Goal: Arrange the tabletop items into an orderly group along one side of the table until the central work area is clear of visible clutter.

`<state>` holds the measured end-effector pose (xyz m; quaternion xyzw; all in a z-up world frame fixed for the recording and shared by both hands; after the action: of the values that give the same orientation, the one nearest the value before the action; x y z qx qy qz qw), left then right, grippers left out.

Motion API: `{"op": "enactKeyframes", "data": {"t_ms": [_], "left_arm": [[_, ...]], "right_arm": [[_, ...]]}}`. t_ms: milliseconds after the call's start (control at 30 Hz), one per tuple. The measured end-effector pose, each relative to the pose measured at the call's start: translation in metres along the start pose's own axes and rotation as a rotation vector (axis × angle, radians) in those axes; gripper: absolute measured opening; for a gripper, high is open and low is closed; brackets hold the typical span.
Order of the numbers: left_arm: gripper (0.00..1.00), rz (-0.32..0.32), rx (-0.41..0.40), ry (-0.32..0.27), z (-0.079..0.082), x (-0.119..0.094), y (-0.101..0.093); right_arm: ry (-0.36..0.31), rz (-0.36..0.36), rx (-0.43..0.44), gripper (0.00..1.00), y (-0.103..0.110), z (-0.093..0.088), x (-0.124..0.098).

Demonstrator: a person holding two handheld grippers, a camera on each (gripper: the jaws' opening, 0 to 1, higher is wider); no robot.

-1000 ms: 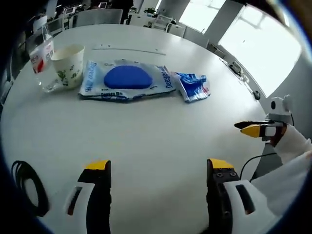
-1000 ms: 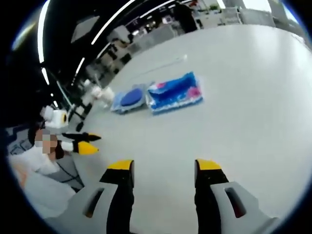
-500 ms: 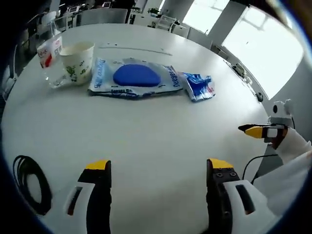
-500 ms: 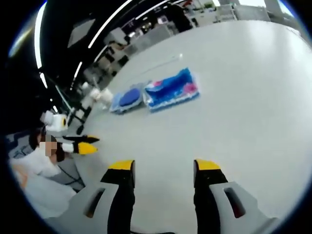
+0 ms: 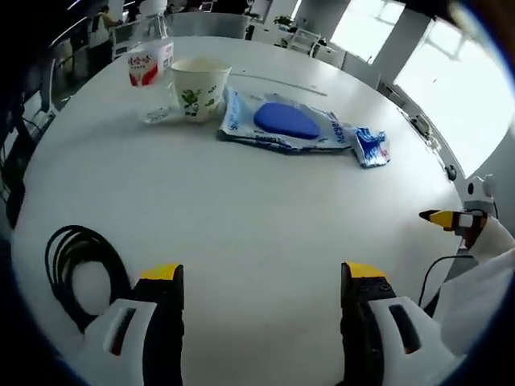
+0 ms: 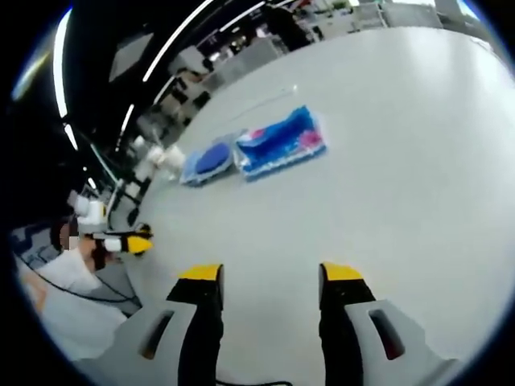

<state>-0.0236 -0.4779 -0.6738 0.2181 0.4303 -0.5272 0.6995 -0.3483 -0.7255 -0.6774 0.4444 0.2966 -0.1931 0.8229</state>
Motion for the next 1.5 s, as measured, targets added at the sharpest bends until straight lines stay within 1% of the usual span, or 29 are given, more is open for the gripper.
{"op": "enactKeyframes", "data": {"t_ms": [67,167,233,300,333,433,533,667,767,833,900,933,1000,1033,1100,1133,1233,1333,1400,1500], "left_arm": [[0.81,0.028,0.009,0.006,-0.004,-0.004,0.009],[0.81,0.062,0.000,0.015,-0.010,-0.010,0.023],[0.77,0.073,-0.006,0.015,-0.014,-0.014,0.032],[0.78,0.107,-0.015,0.023,-0.018,-0.019,0.040],[0.77,0.104,-0.016,0.011,-0.018,-0.022,0.042],[0.80,0.122,-0.009,-0.023,-0.017,-0.029,0.045],[0.79,0.146,0.034,-0.031,-0.016,-0.033,0.046],[0.79,0.158,0.025,-0.006,-0.021,-0.032,0.052],[0.79,0.170,0.050,0.044,-0.027,-0.031,0.054],[0.80,0.164,0.075,0.081,-0.032,-0.028,0.059],[0.82,0.157,0.058,0.080,-0.035,-0.027,0.063],[0.82,0.155,0.023,0.084,-0.037,-0.026,0.065],[0.81,0.156,0.001,0.074,-0.038,-0.027,0.068],[0.79,0.166,0.008,0.060,-0.036,-0.029,0.069],[0.79,0.167,-0.002,0.069,-0.036,-0.029,0.070],[0.78,0.173,0.000,0.064,-0.036,-0.029,0.070],[0.75,0.203,0.040,0.075,-0.036,-0.027,0.071],[0.75,0.227,0.077,0.080,-0.037,-0.024,0.070],[0.75,0.233,0.061,0.054,-0.037,-0.024,0.072],[0.75,0.240,0.060,0.024,-0.040,-0.024,0.073]], "right_arm": [[0.000,0.000,0.006,0.45,0.000,-0.001,0.000],[0.004,-0.001,0.011,0.45,-0.001,-0.002,0.001],[0.006,-0.002,0.016,0.45,-0.002,-0.003,0.001],[0.007,-0.001,0.022,0.45,-0.002,-0.003,0.001],[0.007,-0.001,0.025,0.45,-0.002,-0.004,0.001],[0.010,-0.003,0.029,0.45,-0.003,-0.005,0.001],[0.009,0.000,0.040,0.45,-0.002,-0.005,0.002],[0.011,0.005,0.046,0.44,-0.002,-0.005,0.004],[0.010,0.012,0.059,0.44,0.000,-0.006,0.004],[0.007,0.011,0.062,0.44,0.000,-0.006,0.004],[0.005,0.009,0.068,0.44,-0.001,-0.006,0.003],[0.005,0.007,0.072,0.44,-0.001,-0.007,0.002],[0.004,0.005,0.080,0.43,-0.003,-0.007,0.002],[0.004,0.004,0.085,0.43,-0.004,-0.007,0.001],[0.001,0.002,0.089,0.43,-0.004,-0.007,0.001],[0.000,0.001,0.090,0.43,-0.004,-0.007,0.001],[0.001,0.004,0.095,0.43,-0.003,-0.007,0.002],[0.006,0.005,0.095,0.43,0.000,-0.007,0.005],[0.010,0.010,0.097,0.43,0.002,-0.008,0.006],[0.017,0.017,0.101,0.42,0.004,-0.008,0.009]]}}
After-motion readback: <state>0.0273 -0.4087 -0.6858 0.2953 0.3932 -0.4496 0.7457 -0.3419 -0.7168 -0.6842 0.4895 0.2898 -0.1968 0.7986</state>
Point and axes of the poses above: the point that each gripper's makers call its tool centre point, and the gripper's own axes: x roughly forward along the fingers, y roughly to its left, z roughly out of its top, the point moved 10 cm from there along -x, roughly backward along the fingers, and after that the axes turned 10 degrees about x, right-handed, at the moved point
